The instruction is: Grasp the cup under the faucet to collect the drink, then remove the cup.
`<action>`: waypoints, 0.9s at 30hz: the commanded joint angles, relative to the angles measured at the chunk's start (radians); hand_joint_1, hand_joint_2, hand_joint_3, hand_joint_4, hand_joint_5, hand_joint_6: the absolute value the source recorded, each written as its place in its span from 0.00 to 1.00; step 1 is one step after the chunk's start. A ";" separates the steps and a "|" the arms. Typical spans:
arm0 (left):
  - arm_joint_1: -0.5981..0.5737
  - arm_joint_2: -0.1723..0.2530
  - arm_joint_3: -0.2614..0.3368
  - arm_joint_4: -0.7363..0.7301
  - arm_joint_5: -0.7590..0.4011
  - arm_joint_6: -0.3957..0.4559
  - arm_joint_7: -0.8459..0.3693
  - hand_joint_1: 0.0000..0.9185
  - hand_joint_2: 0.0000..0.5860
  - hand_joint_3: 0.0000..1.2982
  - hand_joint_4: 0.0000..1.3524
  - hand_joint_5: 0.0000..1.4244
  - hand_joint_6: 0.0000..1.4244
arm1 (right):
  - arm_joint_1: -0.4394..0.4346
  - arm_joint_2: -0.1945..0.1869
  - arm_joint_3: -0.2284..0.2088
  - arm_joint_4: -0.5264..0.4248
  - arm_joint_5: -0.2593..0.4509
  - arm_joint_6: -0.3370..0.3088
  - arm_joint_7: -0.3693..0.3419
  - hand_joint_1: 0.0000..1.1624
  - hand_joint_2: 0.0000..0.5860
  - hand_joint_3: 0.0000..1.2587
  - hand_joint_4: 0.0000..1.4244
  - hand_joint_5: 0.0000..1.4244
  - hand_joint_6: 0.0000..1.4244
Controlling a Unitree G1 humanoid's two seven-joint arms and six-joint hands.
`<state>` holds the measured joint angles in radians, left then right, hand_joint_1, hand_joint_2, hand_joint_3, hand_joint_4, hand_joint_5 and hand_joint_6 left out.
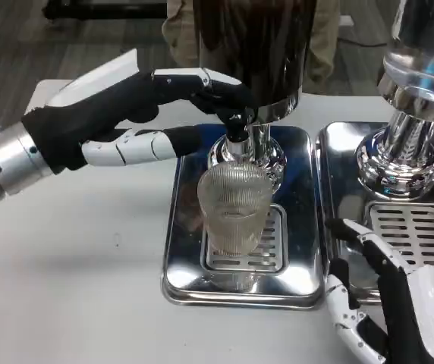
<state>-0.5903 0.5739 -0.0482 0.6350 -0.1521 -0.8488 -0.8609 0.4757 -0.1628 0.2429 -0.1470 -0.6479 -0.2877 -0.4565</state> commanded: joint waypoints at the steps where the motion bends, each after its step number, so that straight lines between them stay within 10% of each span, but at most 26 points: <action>1: 0.035 0.012 -0.001 -0.032 -0.005 0.009 -0.023 0.00 0.19 0.23 0.21 0.23 0.23 | -0.006 0.013 -0.014 0.000 0.033 0.003 0.020 0.35 0.90 0.23 0.20 0.16 0.19; 14: 0.076 0.025 -0.011 -0.067 0.023 -0.009 -0.006 0.00 0.19 0.23 0.21 0.23 0.23 | -0.046 0.044 -0.037 -0.014 0.113 0.024 0.102 0.33 0.88 0.21 0.17 0.14 0.19; 21: 0.099 0.031 -0.023 -0.080 0.046 -0.019 0.014 0.00 0.19 0.23 0.21 0.23 0.22 | -0.091 0.046 -0.036 -0.030 0.189 0.041 0.203 0.36 0.53 0.09 0.10 0.12 0.19; 27: 0.109 0.032 -0.030 -0.090 0.053 -0.012 0.028 0.00 0.20 0.22 0.21 0.23 0.22 | -0.118 0.046 -0.037 -0.037 0.204 0.066 0.261 0.36 0.44 0.01 0.04 0.10 0.19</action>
<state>-0.5122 0.5872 -0.0545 0.5527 -0.1427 -0.8538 -0.8057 0.3672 -0.1202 0.2080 -0.1666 -0.4549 -0.2369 -0.2141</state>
